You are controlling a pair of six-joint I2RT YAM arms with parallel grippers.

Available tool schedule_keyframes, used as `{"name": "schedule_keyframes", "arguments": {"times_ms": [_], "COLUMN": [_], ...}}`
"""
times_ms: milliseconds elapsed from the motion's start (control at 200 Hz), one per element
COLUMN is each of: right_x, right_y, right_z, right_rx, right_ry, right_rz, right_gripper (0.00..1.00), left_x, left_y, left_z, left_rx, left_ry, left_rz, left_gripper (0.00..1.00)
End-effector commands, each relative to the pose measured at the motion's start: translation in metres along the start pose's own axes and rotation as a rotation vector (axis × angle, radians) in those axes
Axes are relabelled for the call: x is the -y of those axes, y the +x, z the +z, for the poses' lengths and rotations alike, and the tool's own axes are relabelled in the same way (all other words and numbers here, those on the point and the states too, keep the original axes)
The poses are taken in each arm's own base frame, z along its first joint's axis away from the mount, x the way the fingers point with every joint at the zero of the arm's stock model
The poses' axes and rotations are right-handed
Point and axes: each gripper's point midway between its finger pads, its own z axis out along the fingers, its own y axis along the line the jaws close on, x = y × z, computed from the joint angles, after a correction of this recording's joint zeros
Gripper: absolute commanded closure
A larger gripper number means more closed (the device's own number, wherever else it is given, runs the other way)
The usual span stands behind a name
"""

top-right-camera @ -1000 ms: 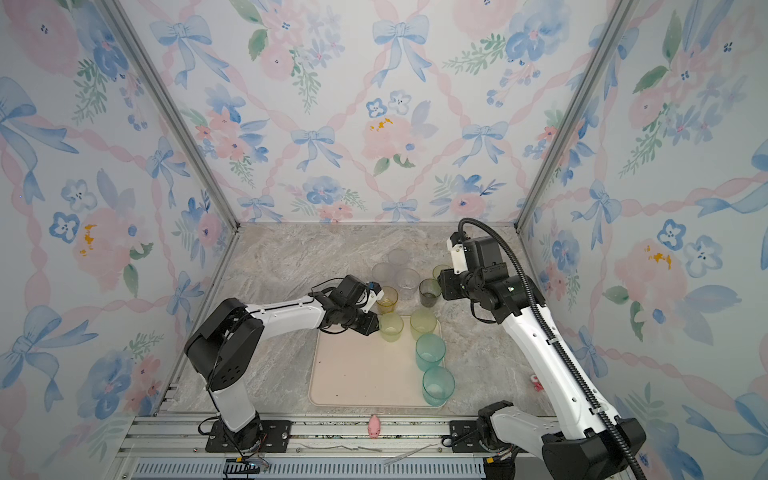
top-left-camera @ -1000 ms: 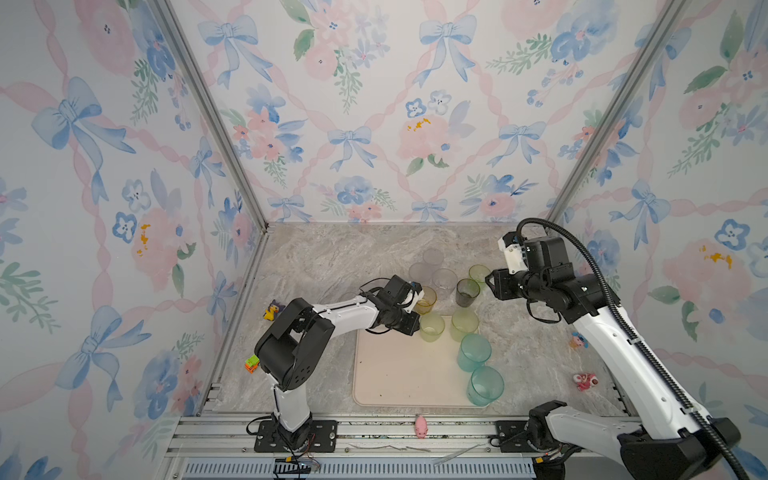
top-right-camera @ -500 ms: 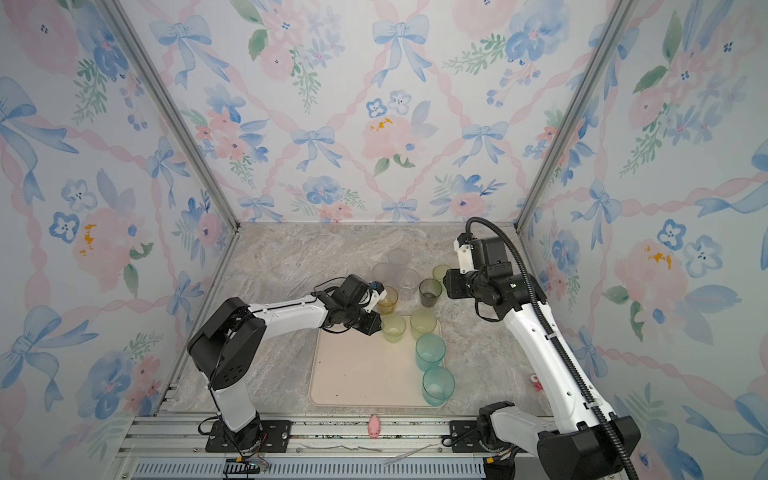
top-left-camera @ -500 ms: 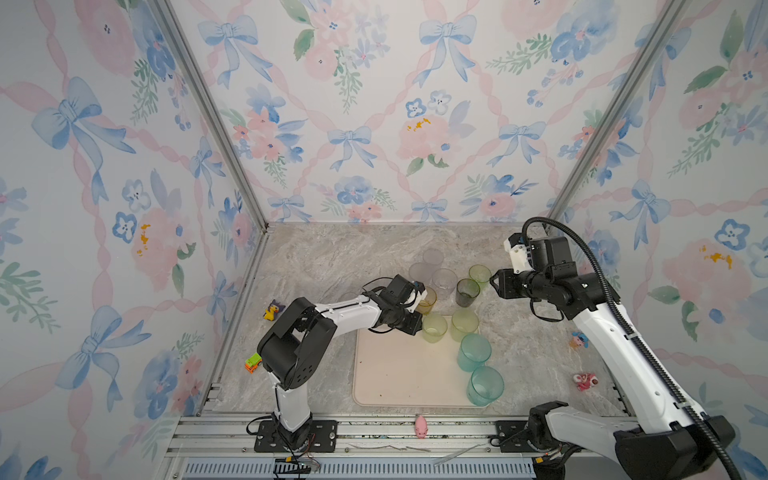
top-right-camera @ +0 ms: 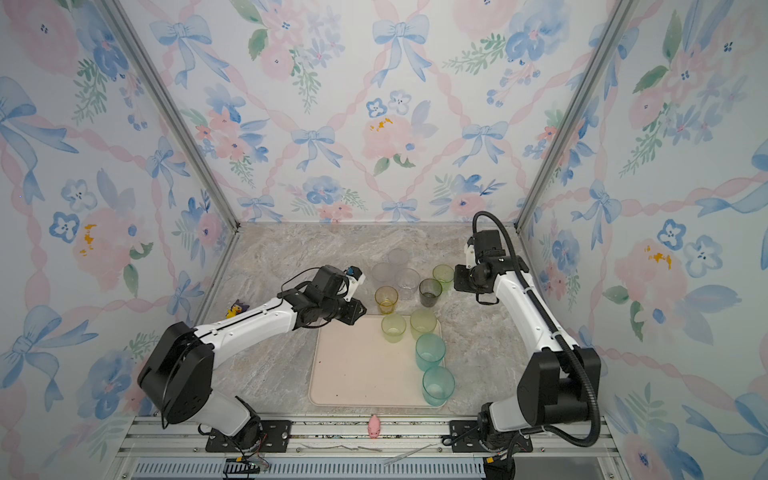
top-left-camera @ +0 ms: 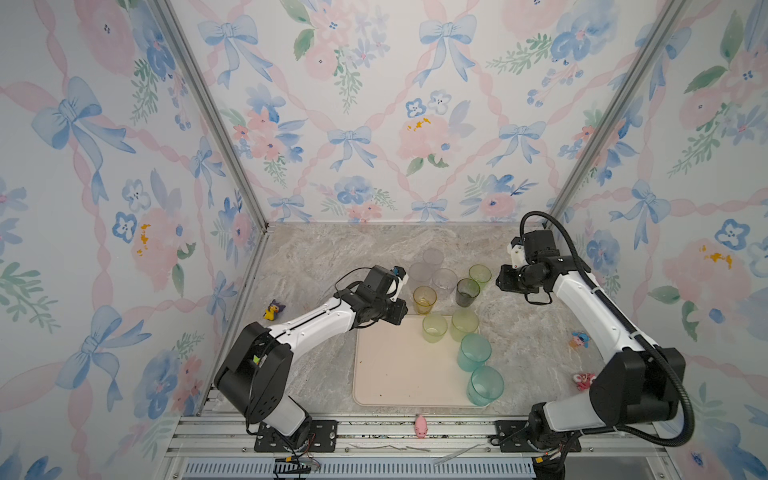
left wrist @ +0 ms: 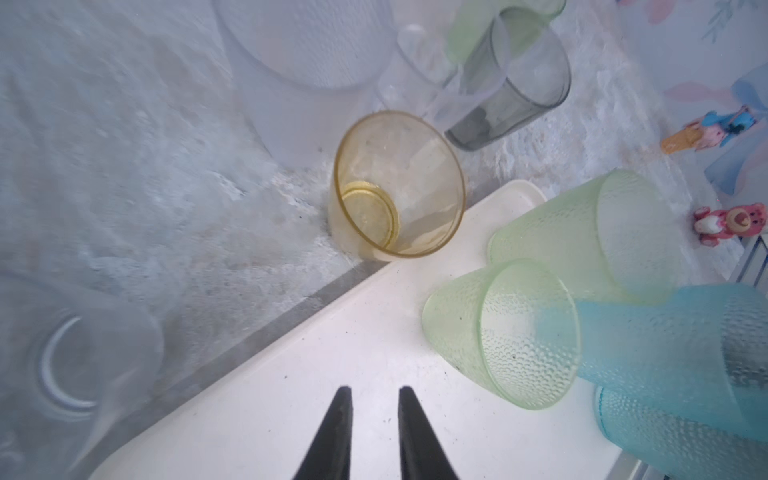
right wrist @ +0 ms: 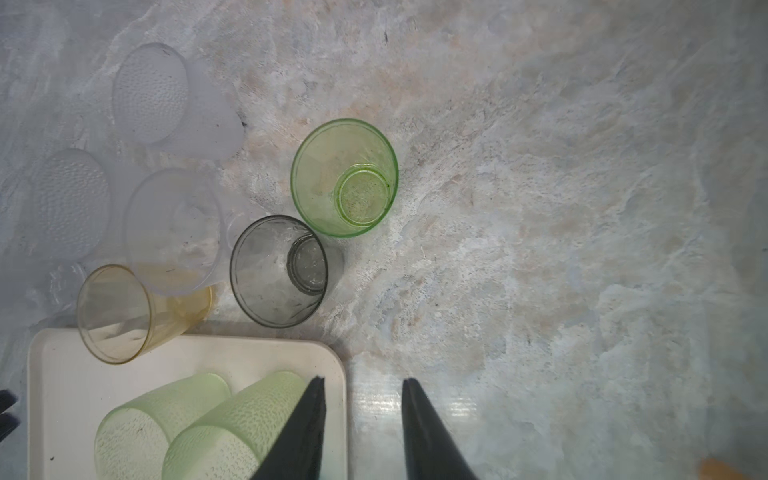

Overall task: Place the glasses into the tray
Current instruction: 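Raise the left gripper while the right gripper moves over the bright green cup, then lower the right gripper and grasp the bright green cup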

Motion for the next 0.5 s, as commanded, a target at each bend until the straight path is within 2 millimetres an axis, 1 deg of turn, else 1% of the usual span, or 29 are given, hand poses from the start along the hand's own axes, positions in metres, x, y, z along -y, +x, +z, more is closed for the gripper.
{"name": "schedule_keyframes", "arguments": {"times_ms": [0, 70, 100, 115, 150, 230, 310, 495], "right_x": [-0.003, -0.002, -0.002, -0.001, 0.001, 0.006, 0.008, 0.019], "right_y": [-0.021, -0.027, -0.031, -0.030, -0.032, -0.038, -0.043, -0.048], "right_z": [0.011, 0.022, 0.023, 0.030, 0.036, 0.045, 0.052, 0.068], "right_rx": [0.020, 0.008, 0.015, -0.003, -0.010, -0.016, -0.022, -0.049], "right_ry": [-0.020, -0.016, -0.012, -0.005, 0.006, 0.030, 0.045, 0.094], "right_rz": [0.015, 0.021, 0.020, 0.022, 0.025, 0.027, 0.028, 0.026], "right_gripper": [0.69, 0.70, 0.70, 0.70, 0.70, 0.71, 0.72, 0.73], "left_x": [-0.012, -0.014, -0.015, -0.015, -0.016, -0.017, -0.019, -0.023], "left_y": [-0.015, -0.026, -0.029, -0.031, -0.033, -0.033, -0.029, -0.025], "left_z": [-0.030, -0.045, -0.048, -0.050, -0.053, -0.054, -0.051, -0.049], "left_rx": [0.073, 0.119, 0.130, 0.136, 0.145, 0.146, 0.132, 0.123], "left_ry": [-0.074, -0.084, -0.085, -0.084, -0.085, -0.083, -0.081, -0.085], "left_rz": [0.028, 0.032, 0.032, 0.033, 0.033, 0.032, 0.029, 0.024], "left_gripper": [0.76, 0.76, 0.75, 0.75, 0.75, 0.75, 0.75, 0.75]}}
